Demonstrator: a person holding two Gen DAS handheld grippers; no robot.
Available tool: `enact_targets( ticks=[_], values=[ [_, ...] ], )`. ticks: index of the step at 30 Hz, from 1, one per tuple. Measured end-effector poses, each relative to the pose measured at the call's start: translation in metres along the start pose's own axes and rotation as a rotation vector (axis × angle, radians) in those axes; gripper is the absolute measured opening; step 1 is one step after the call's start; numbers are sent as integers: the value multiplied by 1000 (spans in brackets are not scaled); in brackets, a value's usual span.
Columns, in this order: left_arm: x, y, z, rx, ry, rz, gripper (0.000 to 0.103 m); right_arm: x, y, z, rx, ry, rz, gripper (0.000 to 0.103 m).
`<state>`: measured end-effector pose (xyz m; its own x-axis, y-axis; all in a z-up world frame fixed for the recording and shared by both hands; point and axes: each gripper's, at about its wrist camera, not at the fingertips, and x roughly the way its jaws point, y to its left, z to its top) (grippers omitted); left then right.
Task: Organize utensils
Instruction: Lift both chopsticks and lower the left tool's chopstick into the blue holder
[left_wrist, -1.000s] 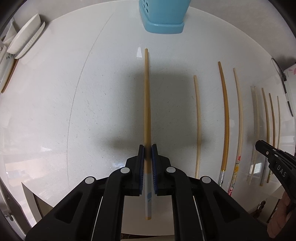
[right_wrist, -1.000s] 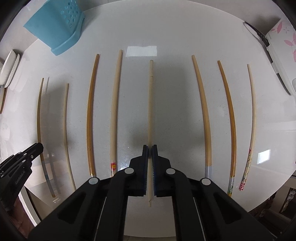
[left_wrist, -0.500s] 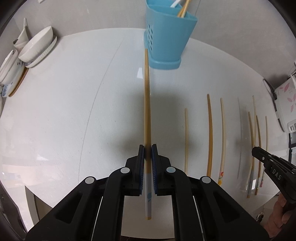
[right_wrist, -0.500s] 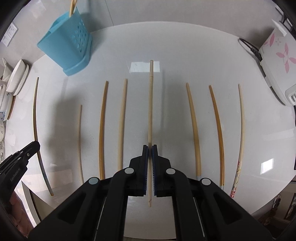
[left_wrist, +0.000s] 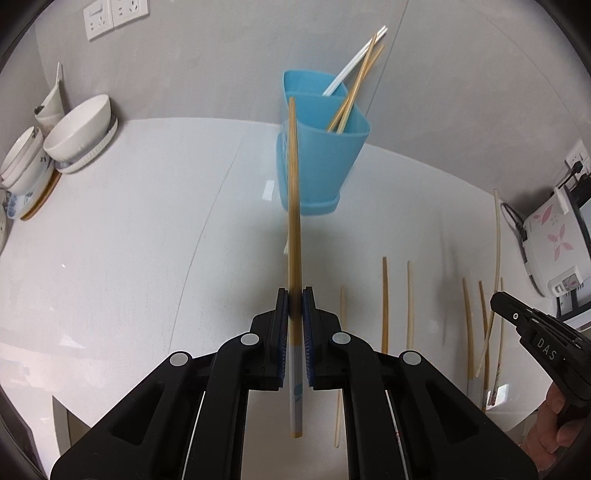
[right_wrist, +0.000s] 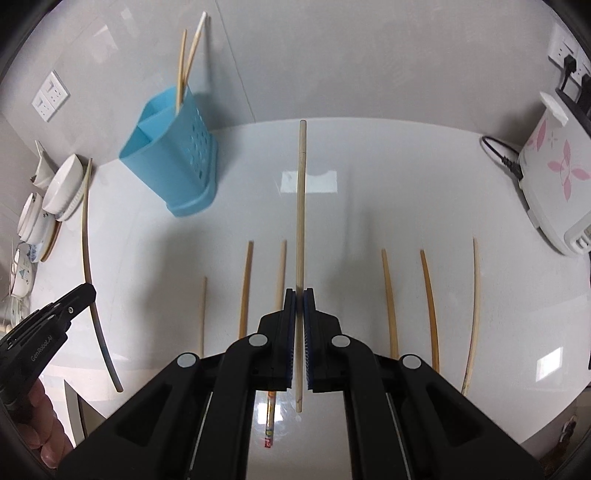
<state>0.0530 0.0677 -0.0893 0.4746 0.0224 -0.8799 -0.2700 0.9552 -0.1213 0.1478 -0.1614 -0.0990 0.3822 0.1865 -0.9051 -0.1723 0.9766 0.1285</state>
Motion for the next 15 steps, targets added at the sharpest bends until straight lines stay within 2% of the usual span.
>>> enact_targets(
  ticks=[15],
  values=[
    [-16,-8,52,26,-127,-34,7,-18,16,46,-54,-130,43,4]
  ],
)
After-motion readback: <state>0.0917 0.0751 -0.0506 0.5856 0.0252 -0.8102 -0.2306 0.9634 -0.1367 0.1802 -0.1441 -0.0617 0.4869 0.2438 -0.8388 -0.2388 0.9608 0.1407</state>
